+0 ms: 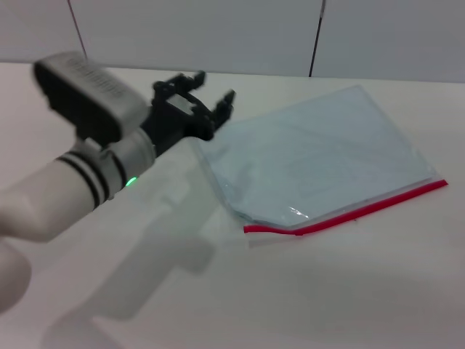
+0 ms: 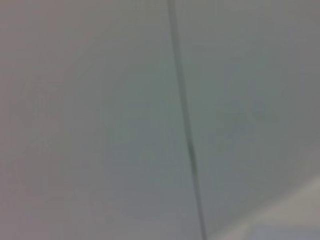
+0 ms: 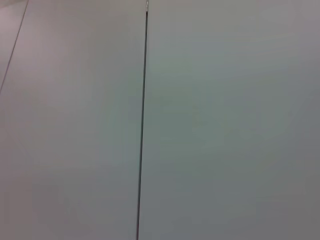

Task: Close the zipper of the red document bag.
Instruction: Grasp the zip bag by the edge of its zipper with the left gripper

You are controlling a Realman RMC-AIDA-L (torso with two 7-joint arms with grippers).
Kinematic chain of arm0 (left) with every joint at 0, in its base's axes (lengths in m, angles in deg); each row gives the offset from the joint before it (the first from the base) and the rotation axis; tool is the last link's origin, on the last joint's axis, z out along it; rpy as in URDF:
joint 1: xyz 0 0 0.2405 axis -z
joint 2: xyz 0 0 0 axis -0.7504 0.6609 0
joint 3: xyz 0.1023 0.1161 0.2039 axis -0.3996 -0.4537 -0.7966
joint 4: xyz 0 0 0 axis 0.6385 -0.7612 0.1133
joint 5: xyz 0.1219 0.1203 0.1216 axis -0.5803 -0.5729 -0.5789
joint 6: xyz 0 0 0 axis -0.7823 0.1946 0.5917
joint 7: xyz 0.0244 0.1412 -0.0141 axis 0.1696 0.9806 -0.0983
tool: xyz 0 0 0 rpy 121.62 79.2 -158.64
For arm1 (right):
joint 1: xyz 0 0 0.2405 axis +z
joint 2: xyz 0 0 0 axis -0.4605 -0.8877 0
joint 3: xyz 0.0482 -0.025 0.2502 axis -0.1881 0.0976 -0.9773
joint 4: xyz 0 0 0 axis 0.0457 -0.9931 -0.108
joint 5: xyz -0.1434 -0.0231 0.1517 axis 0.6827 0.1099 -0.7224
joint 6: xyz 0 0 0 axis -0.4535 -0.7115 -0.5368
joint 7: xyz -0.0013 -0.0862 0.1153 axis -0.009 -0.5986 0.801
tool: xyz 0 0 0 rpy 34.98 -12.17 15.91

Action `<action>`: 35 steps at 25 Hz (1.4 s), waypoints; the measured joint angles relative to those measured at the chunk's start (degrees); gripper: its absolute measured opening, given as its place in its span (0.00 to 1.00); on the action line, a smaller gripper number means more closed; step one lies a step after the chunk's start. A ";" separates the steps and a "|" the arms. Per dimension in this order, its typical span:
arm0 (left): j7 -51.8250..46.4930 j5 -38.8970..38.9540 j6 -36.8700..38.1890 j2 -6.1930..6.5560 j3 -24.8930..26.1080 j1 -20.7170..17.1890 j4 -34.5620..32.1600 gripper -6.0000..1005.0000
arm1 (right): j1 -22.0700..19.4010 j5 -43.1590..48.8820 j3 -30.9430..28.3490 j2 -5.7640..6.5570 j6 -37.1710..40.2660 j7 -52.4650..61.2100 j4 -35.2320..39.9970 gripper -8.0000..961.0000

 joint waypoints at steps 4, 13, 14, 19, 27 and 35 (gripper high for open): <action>3.90 -0.74 17.49 1.57 2.11 1.73 -7.84 0.56 | 0.02 0.03 0.02 0.00 -0.03 0.00 0.00 0.92; 21.89 -0.95 47.11 -0.77 8.26 -1.61 -25.64 0.56 | -0.01 0.03 0.02 0.00 -0.53 0.00 -0.16 0.92; 22.37 -1.60 50.10 -1.06 8.64 -1.64 -27.22 0.56 | -0.01 0.02 0.02 0.00 -0.68 0.00 -0.24 0.92; 22.85 -8.76 62.71 -3.06 8.87 -3.12 -35.73 0.56 | 0.07 0.02 0.15 0.00 -0.82 -0.09 -0.35 0.92; 22.34 -16.91 76.68 -7.29 8.58 -3.71 -39.57 0.56 | 0.07 0.02 0.50 0.00 -0.82 -0.08 -0.35 0.92; 20.92 -24.47 81.17 -10.24 7.86 -3.77 -38.29 0.56 | 0.15 0.02 0.63 -0.04 -0.71 -0.07 -0.35 0.92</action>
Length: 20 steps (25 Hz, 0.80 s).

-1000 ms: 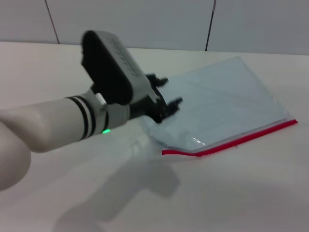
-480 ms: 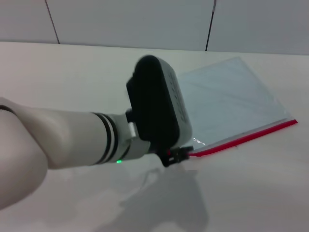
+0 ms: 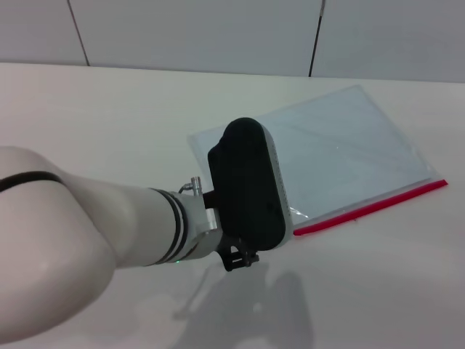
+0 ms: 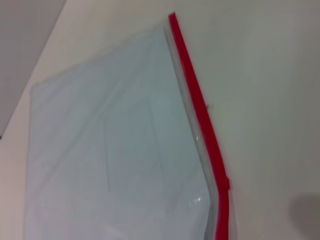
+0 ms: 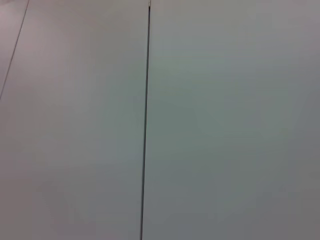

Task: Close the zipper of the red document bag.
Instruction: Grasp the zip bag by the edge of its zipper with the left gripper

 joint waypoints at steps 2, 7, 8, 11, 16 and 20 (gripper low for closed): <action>-0.52 -0.11 -0.23 0.17 -0.15 0.54 0.88 0.56 | -0.03 0.00 0.00 -0.02 0.20 0.01 0.00 0.92; -0.26 -0.15 -2.84 0.16 -0.49 2.10 5.03 0.56 | -0.15 0.00 0.00 -0.04 0.40 0.02 0.00 0.92; -0.26 -0.15 -3.49 0.16 -0.59 2.39 5.84 0.56 | -0.15 0.00 0.00 -0.05 0.42 0.02 0.00 0.92; -0.24 -0.17 -5.96 0.14 -1.38 3.83 8.76 0.56 | -0.09 0.00 0.00 -0.05 0.44 0.04 -0.07 0.92; 0.49 -0.20 -10.21 0.17 -2.41 5.31 12.60 0.56 | -0.08 0.00 0.00 -0.05 0.47 0.06 -0.09 0.92; 2.06 -0.21 -13.80 0.09 -2.46 5.48 14.75 0.56 | -0.06 0.00 0.07 -0.05 0.53 0.06 -0.09 0.92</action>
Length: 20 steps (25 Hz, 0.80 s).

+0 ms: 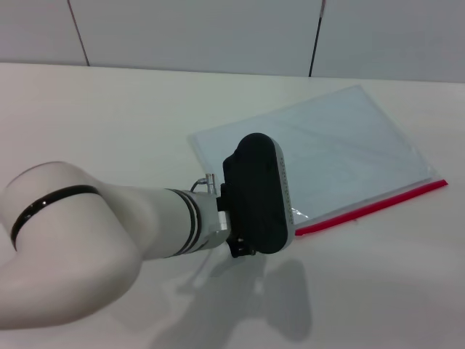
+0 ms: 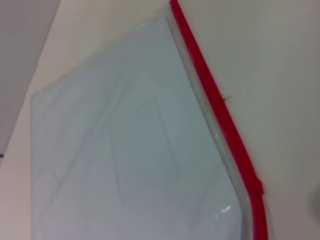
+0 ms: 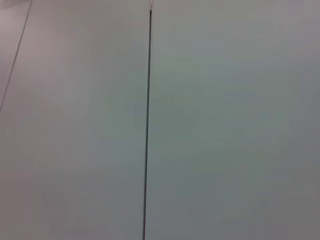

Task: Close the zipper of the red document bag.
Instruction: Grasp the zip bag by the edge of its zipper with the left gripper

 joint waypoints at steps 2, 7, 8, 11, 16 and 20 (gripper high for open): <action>0.51 0.00 -1.92 0.01 -0.04 -0.01 0.88 0.56 | -0.01 0.00 0.01 0.00 0.05 0.00 0.00 0.92; 2.85 0.00 -9.02 0.03 -0.24 -0.27 4.53 0.56 | -0.01 0.00 0.08 0.00 0.08 0.00 0.00 0.92; 3.18 0.00 -9.76 0.01 -0.36 -0.32 4.87 0.56 | 0.01 0.00 0.12 0.00 0.08 0.00 0.00 0.92; 3.62 0.05 -12.21 -0.01 -1.29 -0.36 6.23 0.56 | 0.02 0.00 0.34 0.00 0.08 0.00 0.00 0.92; 3.65 0.21 -13.49 -0.07 -1.48 -0.25 7.56 0.56 | 0.02 0.00 0.49 0.00 0.08 0.00 -0.11 0.92; 3.64 0.25 -14.98 -0.13 -1.90 -0.30 8.60 0.55 | 0.01 0.00 0.48 0.00 0.07 0.00 -0.37 0.92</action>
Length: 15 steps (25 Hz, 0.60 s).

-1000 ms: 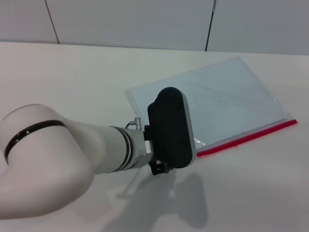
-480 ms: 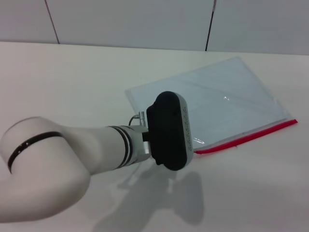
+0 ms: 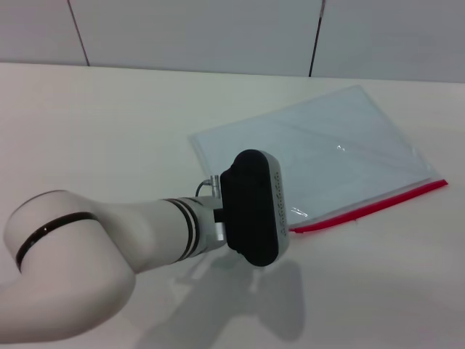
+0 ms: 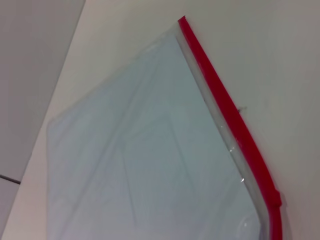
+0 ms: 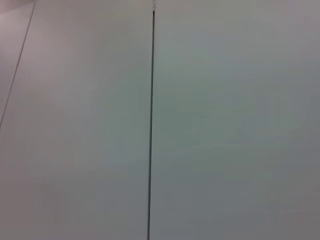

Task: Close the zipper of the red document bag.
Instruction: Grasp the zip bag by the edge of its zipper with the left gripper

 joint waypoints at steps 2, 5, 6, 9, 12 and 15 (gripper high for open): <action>-0.14 -0.07 -0.21 -0.04 -0.33 -0.12 0.28 0.53 | -0.04 0.00 -0.01 0.00 -0.01 0.00 -0.04 0.92; -0.11 -0.12 -0.57 -0.03 -0.75 -0.20 0.90 0.51 | -0.13 -0.02 -0.03 0.00 -0.01 0.00 -0.10 0.92; -0.07 -0.15 -0.61 -0.02 -0.74 -0.20 1.07 0.50 | -0.17 -0.03 -0.03 0.00 -0.01 0.00 -0.11 0.92; -0.05 -0.21 -0.66 -0.01 -0.71 -0.22 1.15 0.48 | -0.20 -0.03 -0.03 0.05 -0.01 0.00 -0.11 0.92; -0.04 -0.23 -0.70 -0.01 -0.75 -0.22 1.17 0.33 | -0.22 -0.01 0.07 0.09 -0.01 -0.03 -0.09 0.92; -0.03 -0.24 -0.74 -0.01 -0.81 -0.30 1.17 0.19 | -0.01 0.00 1.66 0.12 -0.01 -0.33 0.12 0.92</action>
